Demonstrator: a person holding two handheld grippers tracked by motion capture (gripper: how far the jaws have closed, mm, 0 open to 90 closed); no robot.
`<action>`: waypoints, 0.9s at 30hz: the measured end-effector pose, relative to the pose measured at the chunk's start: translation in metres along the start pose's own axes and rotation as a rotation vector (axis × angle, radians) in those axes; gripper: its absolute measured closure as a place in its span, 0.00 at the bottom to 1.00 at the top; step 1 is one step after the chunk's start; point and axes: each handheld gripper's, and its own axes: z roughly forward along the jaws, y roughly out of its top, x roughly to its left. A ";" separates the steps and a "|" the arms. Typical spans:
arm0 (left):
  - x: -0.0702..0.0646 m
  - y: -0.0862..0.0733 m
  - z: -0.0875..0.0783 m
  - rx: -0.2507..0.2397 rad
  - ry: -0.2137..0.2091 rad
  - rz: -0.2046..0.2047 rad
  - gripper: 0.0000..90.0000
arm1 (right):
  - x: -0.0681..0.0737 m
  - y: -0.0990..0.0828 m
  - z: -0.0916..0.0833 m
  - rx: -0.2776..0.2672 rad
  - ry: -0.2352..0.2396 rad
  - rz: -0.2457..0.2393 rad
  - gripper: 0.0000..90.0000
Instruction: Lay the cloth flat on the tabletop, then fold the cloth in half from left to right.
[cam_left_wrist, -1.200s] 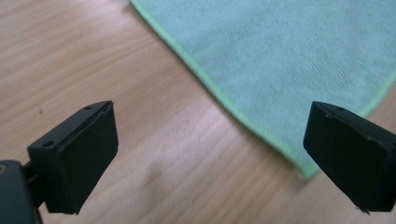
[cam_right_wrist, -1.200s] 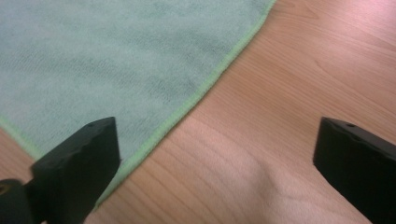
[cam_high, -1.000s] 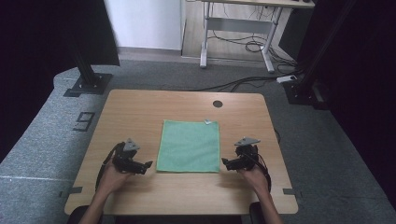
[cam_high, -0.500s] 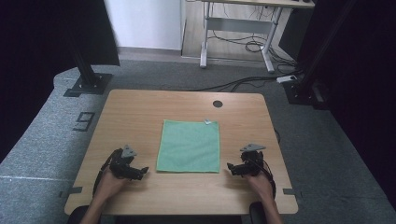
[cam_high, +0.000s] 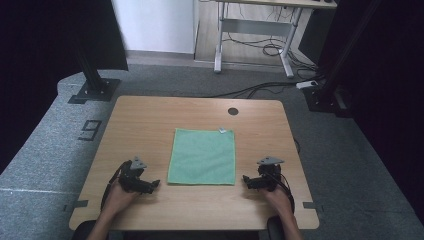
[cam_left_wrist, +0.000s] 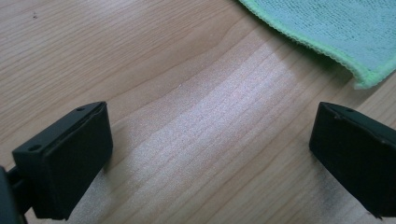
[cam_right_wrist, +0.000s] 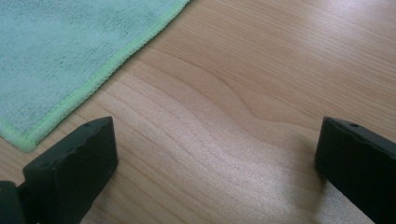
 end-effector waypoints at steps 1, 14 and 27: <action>0.000 0.000 0.000 0.000 0.000 0.000 0.00 | 0.000 0.000 0.000 0.000 0.000 0.000 0.00; 0.000 0.000 0.000 0.000 0.000 0.000 0.00 | 0.000 0.000 0.000 0.000 0.000 0.001 0.00; 0.000 0.000 0.000 0.000 -0.001 0.000 0.00 | 0.002 0.004 -0.001 0.027 0.003 0.028 0.00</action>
